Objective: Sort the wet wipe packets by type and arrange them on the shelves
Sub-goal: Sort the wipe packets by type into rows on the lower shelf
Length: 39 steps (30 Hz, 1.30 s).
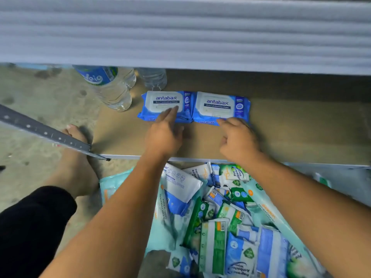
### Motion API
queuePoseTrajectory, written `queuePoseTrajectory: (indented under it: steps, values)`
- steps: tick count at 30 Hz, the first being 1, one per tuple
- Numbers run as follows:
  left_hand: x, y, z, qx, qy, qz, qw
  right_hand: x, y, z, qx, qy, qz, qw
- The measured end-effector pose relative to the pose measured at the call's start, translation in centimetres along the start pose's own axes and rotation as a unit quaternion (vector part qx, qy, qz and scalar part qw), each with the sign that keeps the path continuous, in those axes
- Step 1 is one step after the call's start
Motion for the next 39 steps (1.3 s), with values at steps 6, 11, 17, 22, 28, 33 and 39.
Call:
queuePoseTrajectory:
  steps: [6, 11, 17, 22, 28, 33, 39]
  values:
    - [-8.4, -0.2, 0.4, -0.033, 0.023, 0.056, 0.998, -8.9, -0.3, 1.5, 0.001, 0.031, -0.059, 0.998]
    - [-16.4, 3.1, 1.7, -0.047, -0.005, 0.197, 0.979, -15.7, -1.1, 2.6, 0.011, 0.068, -0.149, 0.986]
    - [-23.1, 6.3, 1.2, -0.026, 0.058, 0.373, 0.926, -21.4, -2.0, 1.8, -0.021, 0.12, -0.218, 0.968]
    - [-24.0, 7.7, -0.1, -0.039, 0.075, 0.395, 0.915, -22.1, -2.4, 2.0, -0.067, 0.136, -0.269, 0.951]
    - [-23.6, 7.7, 0.0, -0.048, 0.065, 0.434, 0.897, -21.2, -3.1, 2.1, -0.047, 0.144, -0.301, 0.942]
    - [-23.3, 8.2, 0.9, -0.076, 0.085, 0.45, 0.886, -21.0, -3.0, 2.6, -0.061, 0.131, -0.296, 0.944]
    - [-24.1, 7.3, 3.6, -0.14, 0.079, 0.462, 0.872, -22.9, -1.6, 4.9, -0.051, 0.082, -0.271, 0.958]
Point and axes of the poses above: each hand's wrist, its own x-axis towards the middle knuckle, its own z-axis out of the back of the hand, y = z × x, the point moved 5 cm from there along x, towards the middle knuckle, and after that the axes turned 13 degrees about z, right-handed, at the moved point
